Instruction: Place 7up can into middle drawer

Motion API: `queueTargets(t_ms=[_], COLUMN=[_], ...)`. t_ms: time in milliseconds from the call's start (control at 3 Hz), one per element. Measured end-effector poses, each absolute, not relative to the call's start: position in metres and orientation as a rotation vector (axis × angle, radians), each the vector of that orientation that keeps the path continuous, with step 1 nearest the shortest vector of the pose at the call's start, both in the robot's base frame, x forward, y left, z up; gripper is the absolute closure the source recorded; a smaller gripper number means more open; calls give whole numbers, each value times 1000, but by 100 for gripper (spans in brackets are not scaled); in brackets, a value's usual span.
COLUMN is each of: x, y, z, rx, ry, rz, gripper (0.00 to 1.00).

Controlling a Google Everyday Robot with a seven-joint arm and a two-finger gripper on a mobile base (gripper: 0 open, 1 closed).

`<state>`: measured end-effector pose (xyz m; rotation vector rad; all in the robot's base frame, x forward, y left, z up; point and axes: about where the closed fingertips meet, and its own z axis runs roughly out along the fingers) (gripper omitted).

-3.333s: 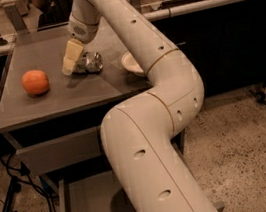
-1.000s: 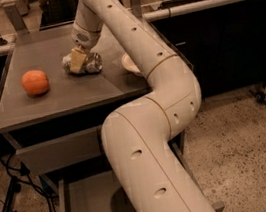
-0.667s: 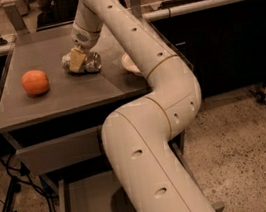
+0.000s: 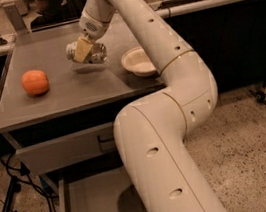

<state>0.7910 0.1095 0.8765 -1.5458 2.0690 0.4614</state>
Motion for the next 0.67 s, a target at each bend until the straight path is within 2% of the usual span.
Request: queueTargets(t_ms=[667], x=[778], y=[75], z=[911], rx=[-1449], ry=[2068], rz=[476], gripper=[100])
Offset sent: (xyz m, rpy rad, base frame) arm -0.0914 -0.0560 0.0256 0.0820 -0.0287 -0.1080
